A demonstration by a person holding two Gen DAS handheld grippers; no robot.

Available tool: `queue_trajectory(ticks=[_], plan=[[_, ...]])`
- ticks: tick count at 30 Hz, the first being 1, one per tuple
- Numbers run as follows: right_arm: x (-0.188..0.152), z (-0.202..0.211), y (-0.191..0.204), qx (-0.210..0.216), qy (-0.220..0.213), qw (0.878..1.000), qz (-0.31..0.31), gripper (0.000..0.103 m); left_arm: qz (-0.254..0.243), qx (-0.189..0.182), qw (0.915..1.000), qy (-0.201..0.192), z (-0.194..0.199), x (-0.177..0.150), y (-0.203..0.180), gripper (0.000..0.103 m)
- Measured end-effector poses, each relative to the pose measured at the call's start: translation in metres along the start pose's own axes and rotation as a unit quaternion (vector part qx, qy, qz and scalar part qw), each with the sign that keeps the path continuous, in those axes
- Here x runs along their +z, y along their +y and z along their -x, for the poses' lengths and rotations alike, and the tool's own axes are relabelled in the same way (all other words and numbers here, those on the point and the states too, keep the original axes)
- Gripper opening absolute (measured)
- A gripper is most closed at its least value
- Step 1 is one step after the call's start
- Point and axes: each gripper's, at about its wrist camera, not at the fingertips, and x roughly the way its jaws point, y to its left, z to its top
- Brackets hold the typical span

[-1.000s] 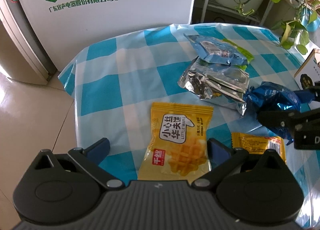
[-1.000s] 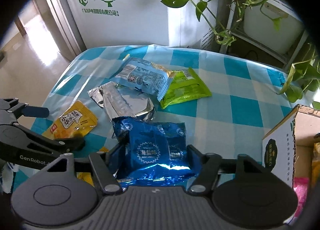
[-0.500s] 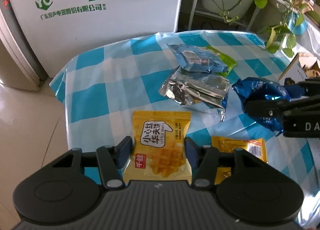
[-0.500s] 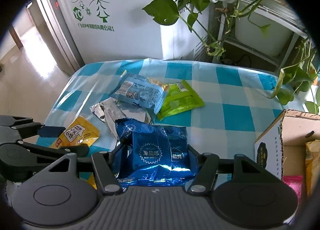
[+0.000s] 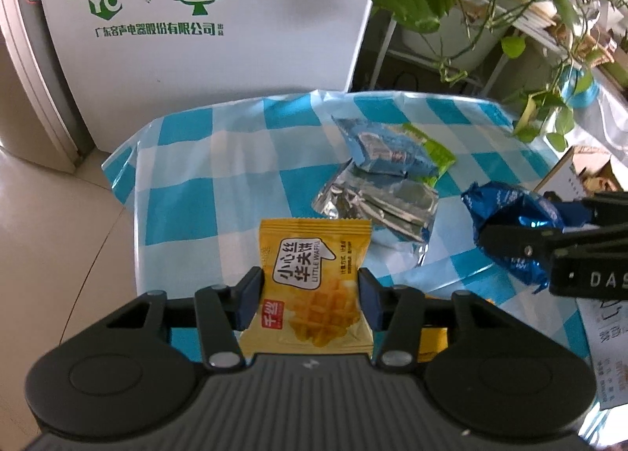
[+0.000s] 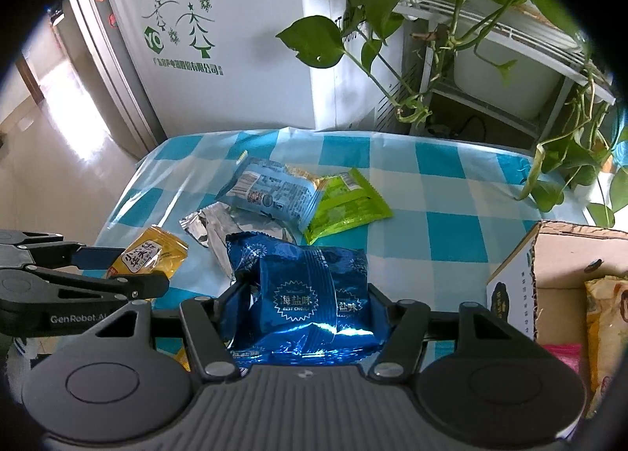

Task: Organize snacks
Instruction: 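Carry the yellow bag with the left tool while the right tool carries the blue bag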

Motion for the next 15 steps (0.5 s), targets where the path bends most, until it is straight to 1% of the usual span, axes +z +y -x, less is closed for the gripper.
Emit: queue_trajectory(ticks=[4, 10, 15], plan=[[0.001, 0.004, 0.002, -0.001, -0.004, 1.0, -0.001, 0.068, -0.002, 0.002, 0.9999, -0.011, 0.006, 0.002, -0.003, 0.05], [0.004, 0.021, 0.006, 0.004, -0.024, 1.0, -0.009, 0.068, -0.011, 0.004, 0.9993, -0.035, 0.016, 0.006, -0.011, 0.05], [0.005, 0.037, 0.005, 0.0, -0.039, 0.999, -0.023, 0.068, -0.012, -0.003, 0.9987, -0.05, 0.024, 0.01, -0.02, 0.05]])
